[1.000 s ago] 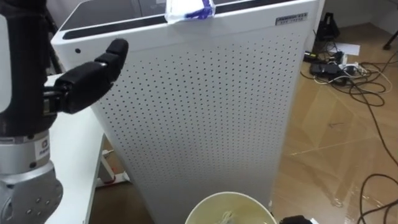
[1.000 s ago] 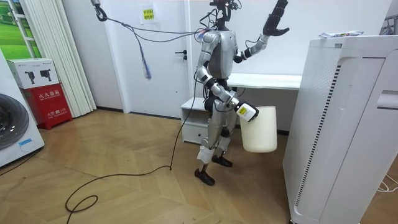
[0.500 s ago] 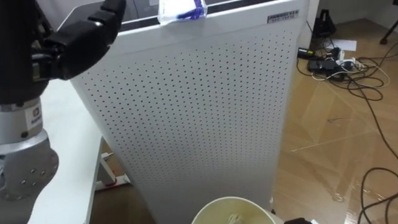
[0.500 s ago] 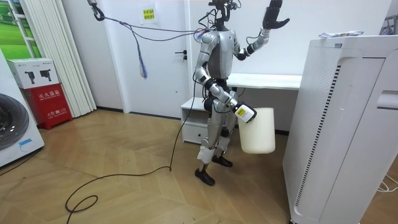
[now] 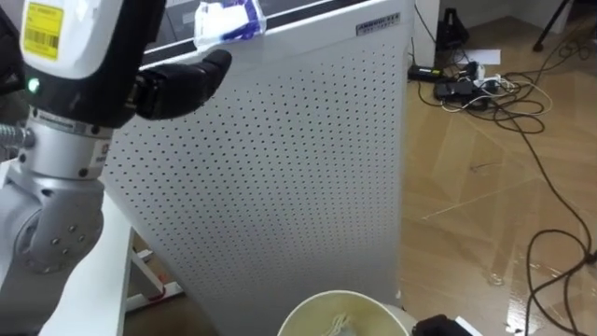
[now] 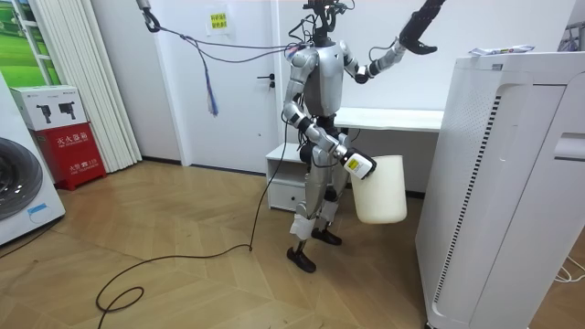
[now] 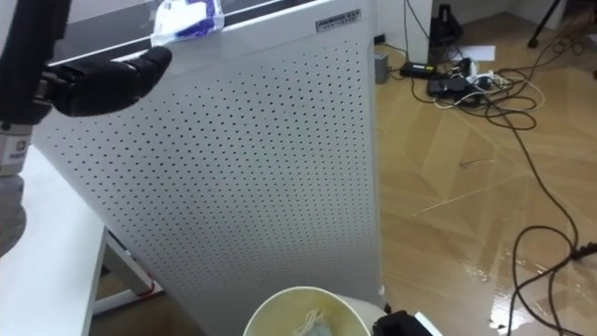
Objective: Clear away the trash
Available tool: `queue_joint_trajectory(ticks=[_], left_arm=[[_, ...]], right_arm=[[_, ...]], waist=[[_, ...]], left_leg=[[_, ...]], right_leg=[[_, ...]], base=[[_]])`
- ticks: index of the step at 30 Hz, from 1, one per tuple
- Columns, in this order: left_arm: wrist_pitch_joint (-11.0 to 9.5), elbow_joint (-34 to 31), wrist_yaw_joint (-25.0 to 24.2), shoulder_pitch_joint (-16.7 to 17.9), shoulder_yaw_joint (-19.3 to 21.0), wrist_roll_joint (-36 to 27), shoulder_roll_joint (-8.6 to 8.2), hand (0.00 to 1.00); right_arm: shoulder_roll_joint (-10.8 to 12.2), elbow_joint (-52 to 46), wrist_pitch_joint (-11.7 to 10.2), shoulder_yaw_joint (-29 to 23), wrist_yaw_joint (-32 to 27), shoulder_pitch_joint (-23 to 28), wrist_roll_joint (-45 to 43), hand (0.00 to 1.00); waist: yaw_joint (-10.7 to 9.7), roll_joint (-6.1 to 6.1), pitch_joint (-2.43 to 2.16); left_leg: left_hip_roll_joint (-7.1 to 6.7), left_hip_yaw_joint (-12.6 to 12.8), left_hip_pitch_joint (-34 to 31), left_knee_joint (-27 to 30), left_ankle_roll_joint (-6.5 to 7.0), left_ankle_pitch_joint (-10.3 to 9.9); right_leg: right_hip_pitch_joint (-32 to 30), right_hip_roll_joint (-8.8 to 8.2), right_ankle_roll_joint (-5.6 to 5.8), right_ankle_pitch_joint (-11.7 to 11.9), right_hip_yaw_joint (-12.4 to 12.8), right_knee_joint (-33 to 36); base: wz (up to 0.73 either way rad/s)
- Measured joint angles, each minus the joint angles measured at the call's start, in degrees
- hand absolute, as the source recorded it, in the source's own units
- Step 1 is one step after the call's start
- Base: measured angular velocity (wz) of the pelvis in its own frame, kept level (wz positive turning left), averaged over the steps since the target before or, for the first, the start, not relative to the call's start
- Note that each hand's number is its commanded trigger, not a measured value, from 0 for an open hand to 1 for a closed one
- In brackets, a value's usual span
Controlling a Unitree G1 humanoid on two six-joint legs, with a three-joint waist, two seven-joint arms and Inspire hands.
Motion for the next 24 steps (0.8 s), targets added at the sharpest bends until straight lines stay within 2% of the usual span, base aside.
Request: queue_joint_trajectory(ticks=[6,9,20,24], left_arm=[[0.7,3.7,-4.3,-3.4,0.0,-2.2,1.88,0.00],[1.3,4.1,-5.5,-3.5,0.0,-2.2,2.94,0.00],[2.8,3.3,-11.9,-3.5,0.0,-2.1,3.10,0.00],[2.9,2.5,-12.8,-3.6,0.1,-1.9,3.10,0.00]], right_arm=[[0.0,0.0,0.0,0.0,0.5,0.0,-2.0,1.00],[-0.4,0.0,0.0,0.0,0.5,0.0,-2.0,1.00],[-0.7,0.0,0.0,0.0,0.5,0.0,-2.0,1.00],[-0.6,0.0,0.4,-0.1,0.5,0.0,-2.2,1.00]], waist=[[0.0,0.31,-0.09],[-0.1,0.29,-0.09],[-0.3,-0.01,0.10],[0.5,-0.17,0.03]], left_leg=[[-0.08,0.0,0.0,-0.3,0.00,0.0],[-0.08,0.2,0.0,-0.4,0.00,0.0],[-0.05,0.6,0.0,-0.5,0.00,0.0],[-0.07,0.8,-0.2,-0.7,-0.01,0.0]], right_leg=[[-0.7,0.03,0.00,0.0,-0.1,0.0],[-0.8,0.02,0.00,0.0,-0.1,0.1],[-0.9,-0.01,0.00,0.0,-0.1,0.1],[-1.4,0.02,0.01,0.0,-0.2,0.1]], base=[[-0.02],[-0.06],[-0.02],[-0.02]])
